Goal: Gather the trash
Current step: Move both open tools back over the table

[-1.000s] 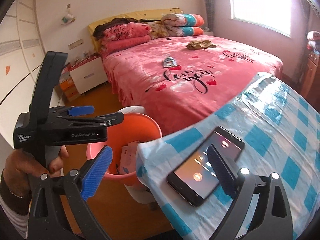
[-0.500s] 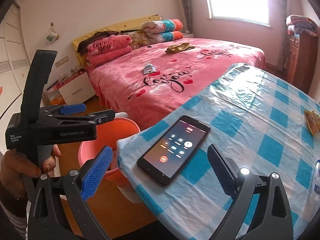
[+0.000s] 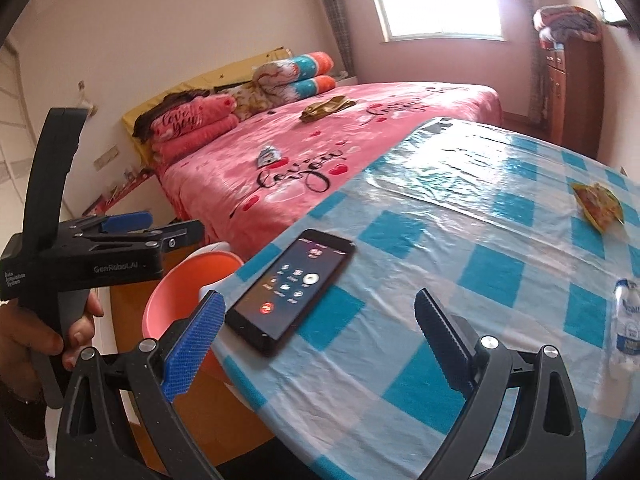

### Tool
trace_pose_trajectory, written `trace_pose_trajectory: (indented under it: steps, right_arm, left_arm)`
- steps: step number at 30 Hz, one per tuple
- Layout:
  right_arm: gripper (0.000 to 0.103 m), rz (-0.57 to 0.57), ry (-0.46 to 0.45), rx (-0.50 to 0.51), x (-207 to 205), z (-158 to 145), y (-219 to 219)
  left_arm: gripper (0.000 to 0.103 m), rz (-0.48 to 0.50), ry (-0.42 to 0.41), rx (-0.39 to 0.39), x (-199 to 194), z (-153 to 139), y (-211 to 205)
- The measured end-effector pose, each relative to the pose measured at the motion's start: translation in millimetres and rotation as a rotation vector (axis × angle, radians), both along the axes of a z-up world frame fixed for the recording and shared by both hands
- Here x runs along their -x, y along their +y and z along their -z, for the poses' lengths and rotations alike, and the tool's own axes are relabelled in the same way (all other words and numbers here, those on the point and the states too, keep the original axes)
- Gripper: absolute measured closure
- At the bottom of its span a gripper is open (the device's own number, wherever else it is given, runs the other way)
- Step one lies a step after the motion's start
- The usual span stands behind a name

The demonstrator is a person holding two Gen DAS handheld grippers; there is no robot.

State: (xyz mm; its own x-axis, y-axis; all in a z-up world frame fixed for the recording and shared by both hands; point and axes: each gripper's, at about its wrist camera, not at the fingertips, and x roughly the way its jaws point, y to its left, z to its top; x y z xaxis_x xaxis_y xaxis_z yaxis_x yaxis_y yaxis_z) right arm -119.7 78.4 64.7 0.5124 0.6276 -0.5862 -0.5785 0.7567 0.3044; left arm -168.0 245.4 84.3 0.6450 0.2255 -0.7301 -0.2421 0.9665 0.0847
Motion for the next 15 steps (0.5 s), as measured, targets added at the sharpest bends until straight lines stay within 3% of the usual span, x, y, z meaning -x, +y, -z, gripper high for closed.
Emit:
trace_pose_trajectory:
  steps: [15]
  right_arm:
    - [0.007, 0.118, 0.054, -0.097, -18, 14, -71]
  left_arm:
    - [0.010, 0.097, 0.034, -0.070, -28, -1, -65]
